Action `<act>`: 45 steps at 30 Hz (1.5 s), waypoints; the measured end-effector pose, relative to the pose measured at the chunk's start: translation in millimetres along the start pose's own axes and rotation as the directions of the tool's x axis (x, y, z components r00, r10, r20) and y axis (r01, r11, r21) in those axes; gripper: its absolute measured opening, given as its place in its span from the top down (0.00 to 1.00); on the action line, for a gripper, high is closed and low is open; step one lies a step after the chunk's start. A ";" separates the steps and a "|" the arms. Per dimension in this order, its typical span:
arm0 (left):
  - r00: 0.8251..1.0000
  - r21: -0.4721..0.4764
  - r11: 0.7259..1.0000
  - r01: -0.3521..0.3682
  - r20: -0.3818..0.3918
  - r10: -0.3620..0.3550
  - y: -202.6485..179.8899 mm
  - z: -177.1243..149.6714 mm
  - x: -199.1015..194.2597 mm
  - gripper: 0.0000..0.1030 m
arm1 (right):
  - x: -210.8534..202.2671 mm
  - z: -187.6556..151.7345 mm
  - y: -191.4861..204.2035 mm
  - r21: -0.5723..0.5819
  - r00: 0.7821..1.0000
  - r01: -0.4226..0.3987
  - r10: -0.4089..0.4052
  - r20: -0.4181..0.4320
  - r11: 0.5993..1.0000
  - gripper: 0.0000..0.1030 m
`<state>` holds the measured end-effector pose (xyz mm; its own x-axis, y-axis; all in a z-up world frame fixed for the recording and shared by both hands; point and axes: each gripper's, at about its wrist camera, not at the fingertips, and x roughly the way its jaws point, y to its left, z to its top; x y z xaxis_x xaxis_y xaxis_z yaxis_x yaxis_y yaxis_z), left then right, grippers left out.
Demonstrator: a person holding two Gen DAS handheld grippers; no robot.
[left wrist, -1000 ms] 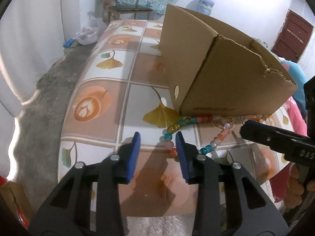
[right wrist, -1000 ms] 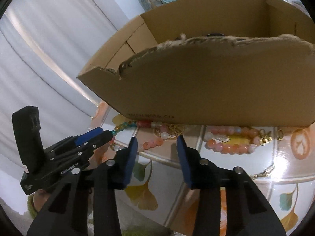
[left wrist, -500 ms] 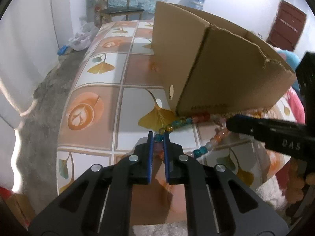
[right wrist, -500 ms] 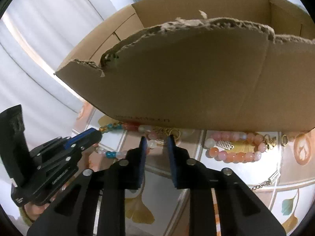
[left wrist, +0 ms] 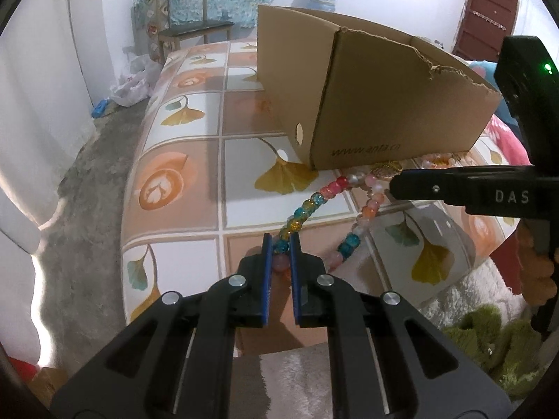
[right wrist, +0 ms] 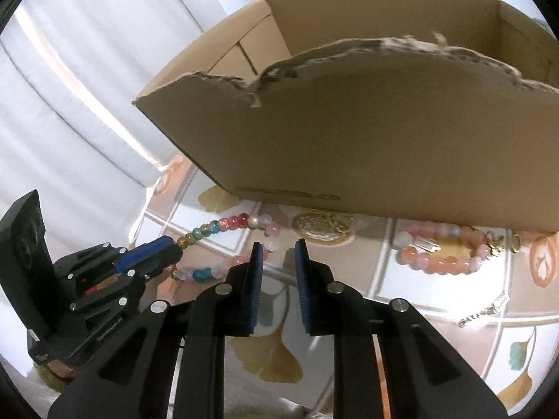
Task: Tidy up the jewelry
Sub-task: 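Lift the multicoloured bead bracelet off the table with the left tool, then carry the bead bracelet over the box with the left tool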
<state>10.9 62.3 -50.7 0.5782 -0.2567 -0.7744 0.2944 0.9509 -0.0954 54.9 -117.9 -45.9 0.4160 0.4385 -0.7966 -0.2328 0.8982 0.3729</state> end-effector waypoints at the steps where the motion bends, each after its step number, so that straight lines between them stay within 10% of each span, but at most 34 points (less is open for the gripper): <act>1: 1.000 -0.002 1.000 0.003 0.002 -0.003 0.6 -0.2 -0.2 0.91 | 2.5 1.3 1.7 0.002 1.000 -0.006 0.006 -0.007 1.000 0.81; 34: 0.999 -0.036 0.999 0.015 0.050 -0.013 4.1 5.9 11.2 0.92 | 28.9 8.1 55.2 -0.243 0.983 0.166 -0.141 0.116 0.956 0.91; 45: 0.962 0.014 0.999 0.043 0.268 -0.046 -16.2 43.3 -75.3 0.92 | -79.2 1.6 47.2 -0.294 0.963 0.097 -0.015 0.270 0.951 0.91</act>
<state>-4.5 58.7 36.3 0.7471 -0.3369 -0.5730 0.3302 0.9363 -0.1200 12.4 -110.2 35.6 0.6416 0.4170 -0.6438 -0.4397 0.8877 0.1368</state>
